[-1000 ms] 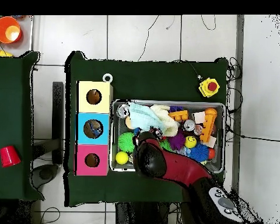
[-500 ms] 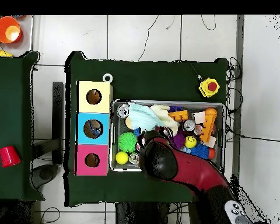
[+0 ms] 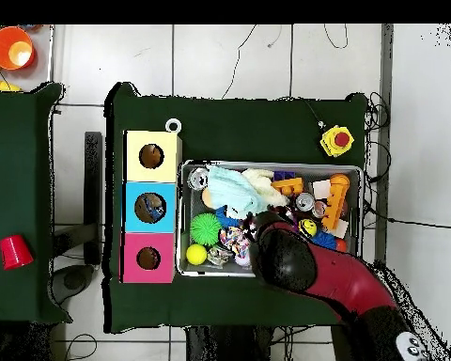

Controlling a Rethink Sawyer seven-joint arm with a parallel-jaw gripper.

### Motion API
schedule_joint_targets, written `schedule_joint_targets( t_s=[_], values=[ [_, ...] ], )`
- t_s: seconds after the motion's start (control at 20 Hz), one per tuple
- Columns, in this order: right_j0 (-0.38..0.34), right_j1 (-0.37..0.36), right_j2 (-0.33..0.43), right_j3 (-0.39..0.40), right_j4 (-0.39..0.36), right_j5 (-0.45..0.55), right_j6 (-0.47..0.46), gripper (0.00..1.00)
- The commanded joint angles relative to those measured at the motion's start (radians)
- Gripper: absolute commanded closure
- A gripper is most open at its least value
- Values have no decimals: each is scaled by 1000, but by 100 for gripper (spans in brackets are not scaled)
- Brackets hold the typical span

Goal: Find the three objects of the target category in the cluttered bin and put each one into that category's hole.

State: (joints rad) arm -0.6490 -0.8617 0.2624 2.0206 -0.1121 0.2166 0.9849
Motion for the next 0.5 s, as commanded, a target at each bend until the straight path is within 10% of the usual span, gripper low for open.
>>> schedule_joint_targets(
  t_s=[0.05,0.5],
  values=[
    [-99,123,123,-90,-121,190,-105,0],
    [-155,93,103,-215,-256,347,-174,0]
  ],
)
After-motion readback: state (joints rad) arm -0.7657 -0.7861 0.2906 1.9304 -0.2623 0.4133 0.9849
